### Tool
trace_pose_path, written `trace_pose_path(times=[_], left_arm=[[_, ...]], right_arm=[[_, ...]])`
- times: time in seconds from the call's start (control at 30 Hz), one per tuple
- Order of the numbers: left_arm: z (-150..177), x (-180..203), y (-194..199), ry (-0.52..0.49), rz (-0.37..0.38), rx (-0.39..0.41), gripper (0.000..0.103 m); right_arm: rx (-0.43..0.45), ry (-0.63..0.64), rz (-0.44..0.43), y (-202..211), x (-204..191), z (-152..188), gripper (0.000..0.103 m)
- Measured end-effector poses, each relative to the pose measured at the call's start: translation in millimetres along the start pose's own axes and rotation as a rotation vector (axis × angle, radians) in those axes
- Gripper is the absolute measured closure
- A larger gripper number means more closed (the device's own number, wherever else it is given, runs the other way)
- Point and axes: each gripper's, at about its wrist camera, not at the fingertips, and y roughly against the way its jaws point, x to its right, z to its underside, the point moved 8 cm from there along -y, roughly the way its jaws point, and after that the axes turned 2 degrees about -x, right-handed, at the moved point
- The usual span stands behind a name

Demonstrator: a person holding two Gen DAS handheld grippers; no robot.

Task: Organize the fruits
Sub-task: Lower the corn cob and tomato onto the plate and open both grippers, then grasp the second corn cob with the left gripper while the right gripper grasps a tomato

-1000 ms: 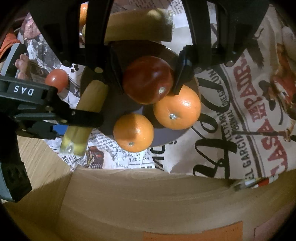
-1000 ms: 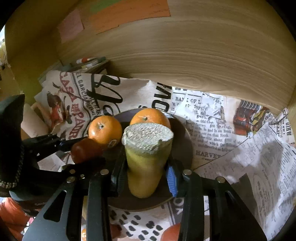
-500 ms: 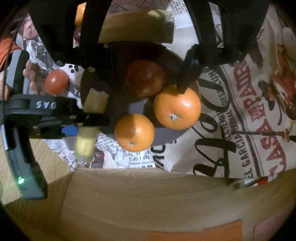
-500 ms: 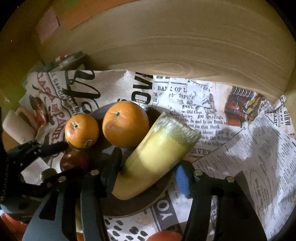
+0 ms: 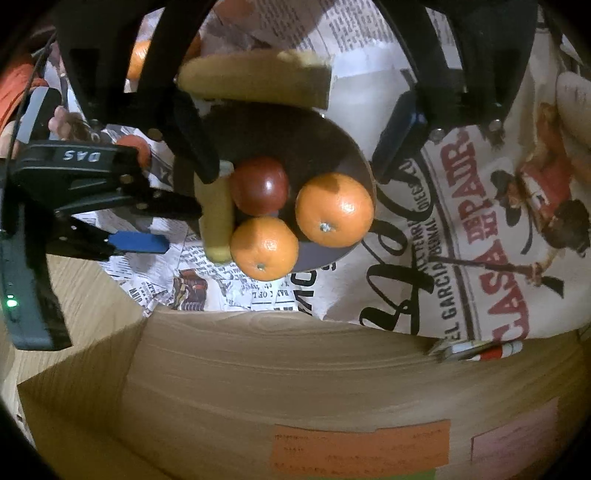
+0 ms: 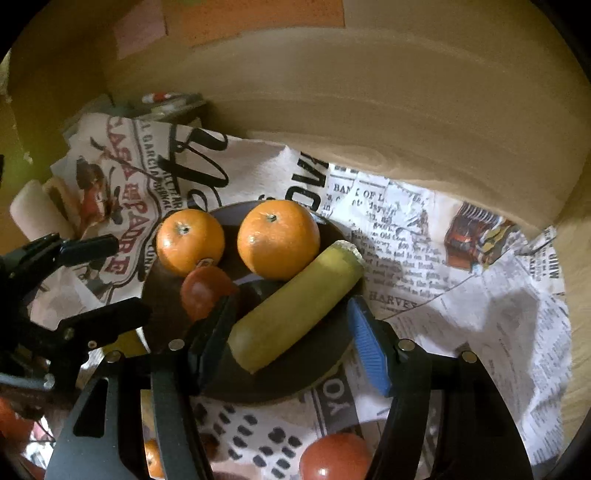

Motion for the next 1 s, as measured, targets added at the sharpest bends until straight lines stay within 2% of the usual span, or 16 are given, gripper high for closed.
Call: trace_pose_path(times=[0.1, 0.23, 0.6, 1.0], left_arm=[[9.5, 3.0, 6.0, 0.002, -0.001, -0.002, 0.010], [27.3, 10.2, 8.2, -0.005, -0.019, -0.018, 0.004], [71.8, 18.1, 2.2, 0.077, -0.025, -0.098, 0.003], [62.2, 26.6, -22.1, 0.131, -0.044, -0.123, 0.002]], right_arm=[[0.027, 0.006, 0.007, 14.6, -3.0, 2.8, 0.042], [0.057, -0.001, 0.012, 33.0, -5.1, 13.1, 0.032], [0.052, -0.018, 0.037, 50.3, -0.2, 58.2, 0.031], [0.011, -0.019, 0.043, 43.8, 8.7, 81.2, 0.031]])
